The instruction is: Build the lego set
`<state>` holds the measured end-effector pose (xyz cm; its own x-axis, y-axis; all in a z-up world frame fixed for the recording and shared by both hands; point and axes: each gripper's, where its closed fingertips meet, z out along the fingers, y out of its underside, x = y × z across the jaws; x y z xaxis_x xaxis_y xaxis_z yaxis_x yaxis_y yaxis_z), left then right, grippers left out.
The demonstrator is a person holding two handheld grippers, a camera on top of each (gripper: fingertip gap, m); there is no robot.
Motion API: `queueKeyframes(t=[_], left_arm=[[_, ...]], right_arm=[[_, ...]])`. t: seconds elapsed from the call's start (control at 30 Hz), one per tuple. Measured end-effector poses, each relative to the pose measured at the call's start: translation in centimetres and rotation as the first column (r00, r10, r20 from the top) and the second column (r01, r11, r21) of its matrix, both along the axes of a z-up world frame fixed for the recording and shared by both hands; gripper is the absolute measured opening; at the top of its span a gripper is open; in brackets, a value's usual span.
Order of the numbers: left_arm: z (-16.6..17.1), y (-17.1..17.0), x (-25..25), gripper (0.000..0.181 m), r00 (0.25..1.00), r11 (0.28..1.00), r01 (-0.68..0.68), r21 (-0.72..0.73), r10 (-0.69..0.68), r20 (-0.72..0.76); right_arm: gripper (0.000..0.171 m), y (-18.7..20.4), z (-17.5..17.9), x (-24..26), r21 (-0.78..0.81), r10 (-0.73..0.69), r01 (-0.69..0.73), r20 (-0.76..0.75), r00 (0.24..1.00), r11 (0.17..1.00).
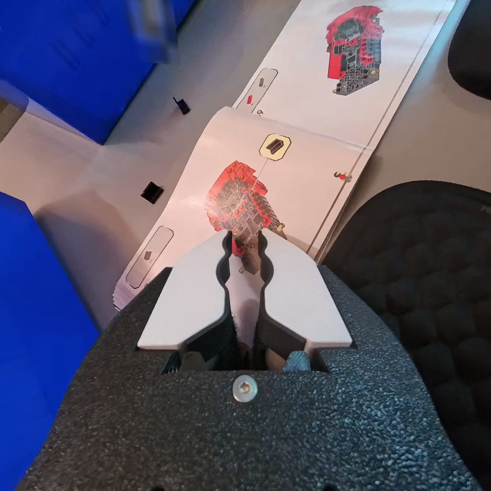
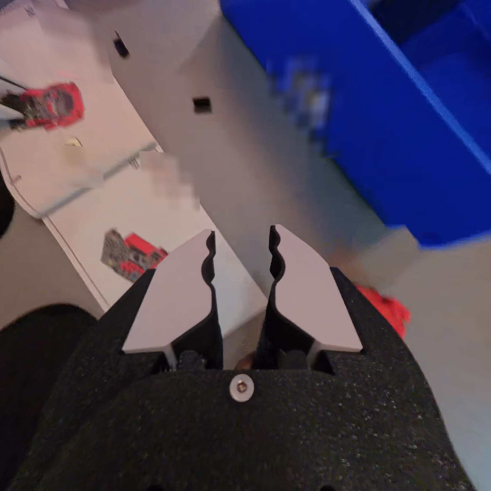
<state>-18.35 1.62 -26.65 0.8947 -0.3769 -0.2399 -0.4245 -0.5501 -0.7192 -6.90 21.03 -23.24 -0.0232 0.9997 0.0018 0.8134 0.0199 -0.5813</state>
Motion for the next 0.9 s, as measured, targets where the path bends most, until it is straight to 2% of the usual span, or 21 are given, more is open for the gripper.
queueKeyframes(t=[0.1, 0.2, 0.37, 0.63, 0.8, 0.9], left_arm=[[0.3, -0.3, -0.3, 0.019, 0.998, 1.000, -0.007, -0.013, 0.007, -0.061], [1.2, -0.8, -0.6, 0.019, 0.992, 0.999, -0.030, -0.021, 0.028, -0.119], [3.3, -0.1, 1.7, 0.019, 0.990, 1.000, 0.014, 0.024, -0.011, -0.143], [3.7, 2.0, 10.4, 0.018, 0.968, 0.967, 0.250, 0.055, -0.249, -0.021], [3.0, 2.7, 11.6, 0.018, 0.962, 0.961, 0.272, 0.048, -0.271, -0.020], [2.8, 2.8, 11.5, 0.018, 0.961, 0.960, 0.275, 0.047, -0.274, -0.018]], right_arm=[[0.036, 1.0, 0.2, 4.3, -0.013, -0.055, 0.055, -0.018, 0.998, 0.998], [0.032, -0.3, -0.2, 6.5, -0.058, -0.022, 0.019, -0.048, 0.999, 0.998], [0.033, 0.4, -1.3, 9.3, 0.036, -0.033, 0.033, 0.011, 0.999, 0.999], [0.037, 3.2, -1.0, 11.7, 0.098, -0.111, 0.107, 0.039, 0.993, 0.989], [0.032, 5.0, -1.3, 12.1, 0.180, -0.160, 0.144, 0.076, 0.984, 0.973], [0.027, 5.6, -2.2, 11.7, 0.158, -0.193, 0.176, 0.097, 0.976, 0.972]])
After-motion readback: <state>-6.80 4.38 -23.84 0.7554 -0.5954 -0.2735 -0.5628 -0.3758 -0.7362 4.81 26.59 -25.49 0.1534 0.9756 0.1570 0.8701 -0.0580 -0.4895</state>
